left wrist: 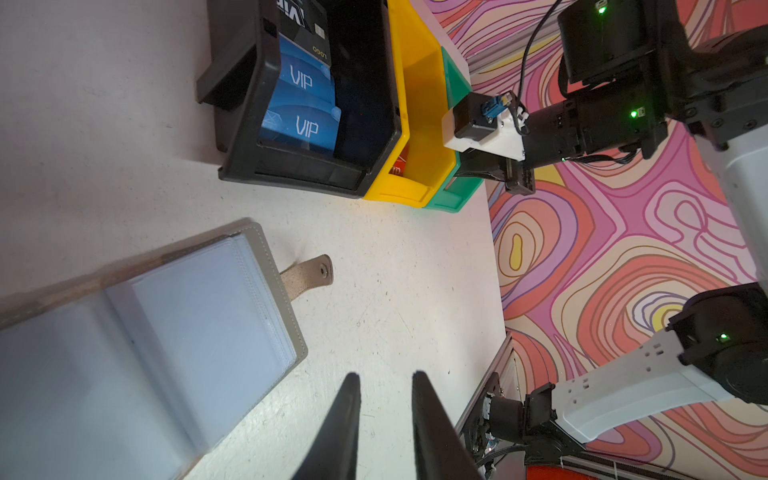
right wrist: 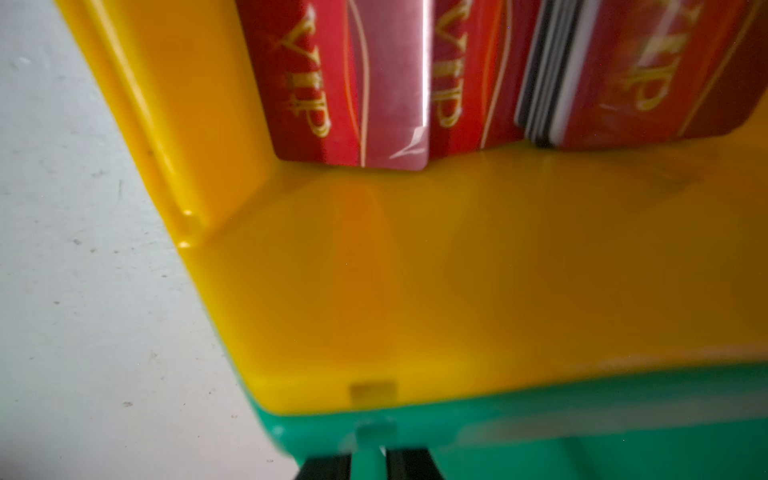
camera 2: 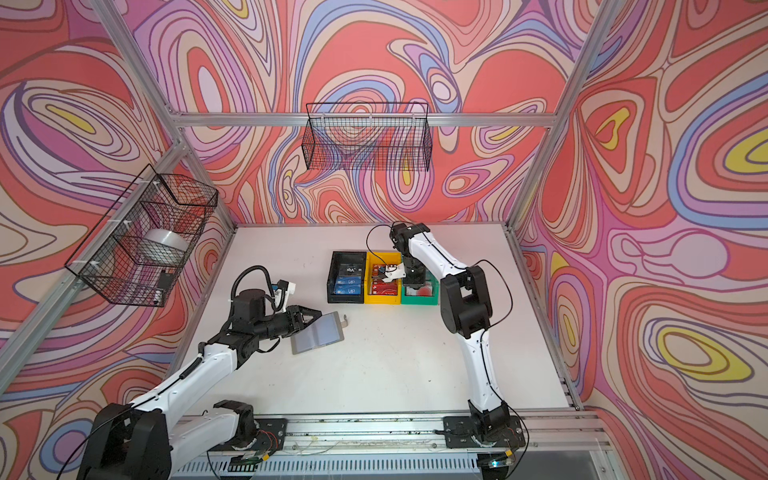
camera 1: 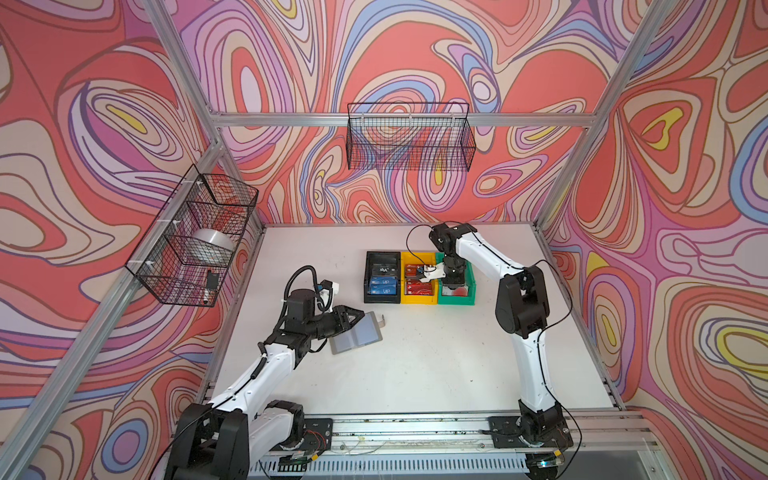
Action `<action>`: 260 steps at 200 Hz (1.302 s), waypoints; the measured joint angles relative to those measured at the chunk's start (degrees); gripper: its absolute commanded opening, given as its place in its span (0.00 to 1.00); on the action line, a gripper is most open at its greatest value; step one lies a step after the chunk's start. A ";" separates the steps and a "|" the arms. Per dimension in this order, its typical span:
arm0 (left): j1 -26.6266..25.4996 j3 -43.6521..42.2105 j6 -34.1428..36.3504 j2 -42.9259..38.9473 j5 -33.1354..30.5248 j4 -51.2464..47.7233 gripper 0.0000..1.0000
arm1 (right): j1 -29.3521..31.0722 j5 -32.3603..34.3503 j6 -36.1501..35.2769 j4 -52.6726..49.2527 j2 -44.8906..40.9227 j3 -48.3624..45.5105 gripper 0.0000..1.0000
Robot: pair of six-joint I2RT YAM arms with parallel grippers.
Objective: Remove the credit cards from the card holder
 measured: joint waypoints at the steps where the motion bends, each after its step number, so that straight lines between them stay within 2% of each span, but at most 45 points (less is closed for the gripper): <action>1: 0.00 0.00 0.00 0.00 -0.02 0.00 0.26 | -0.04 0.04 0.02 0.07 -0.02 0.00 0.19; 54: 0.00 0.57 1.57 -0.61 -1.66 -3.72 0.28 | -1.66 2.01 3.04 5.01 -2.21 -0.20 0.22; 71: 0.00 2.95 2.95 -1.73 -4.04 -7.43 0.30 | -2.56 0.02 4.94 8.57 -5.97 -2.71 0.30; 81: 0.00 4.74 4.02 -3.10 -6.36 -9.88 0.31 | -3.32 -1.84 6.91 11.63 -9.86 -6.08 0.40; 87: 0.00 5.75 4.59 -4.04 -8.07 -11.39 0.33 | -3.96 -3.23 8.35 14.69 -13.11 -9.25 0.58; 91: 0.00 6.51 4.94 -4.74 -9.49 -12.57 0.34 | -4.44 -4.39 8.96 17.03 -15.37 -11.69 0.66; 120: 0.00 11.04 8.66 -10.49 -19.45 -19.78 0.42 | -10.47 -12.46 20.33 38.60 -37.75 -34.77 0.97; 145: 0.00 13.42 11.63 -14.12 -26.18 -23.69 0.52 | -16.17 -16.24 31.06 58.69 -55.23 -53.35 0.98; 155: 0.00 13.92 12.87 -15.37 -28.92 -24.85 0.60 | -16.61 -16.70 34.23 63.69 -58.75 -57.55 0.98; 171: 0.00 13.94 13.97 -17.07 -33.40 -26.08 0.69 | -16.41 -17.11 38.51 70.10 -61.40 -63.30 0.98; 212: 0.00 9.70 15.93 -21.94 -46.62 -24.70 0.84 | -17.07 -14.05 45.51 82.66 -58.51 -76.96 0.98; 240: 0.04 4.04 17.73 -24.72 -52.54 -21.22 0.91 | -18.51 -12.37 50.03 96.06 -50.95 -85.77 0.98; 260: 0.04 -0.26 19.26 -25.35 -55.30 -16.28 0.94 | -19.39 -13.11 53.75 103.56 -44.94 -87.89 0.98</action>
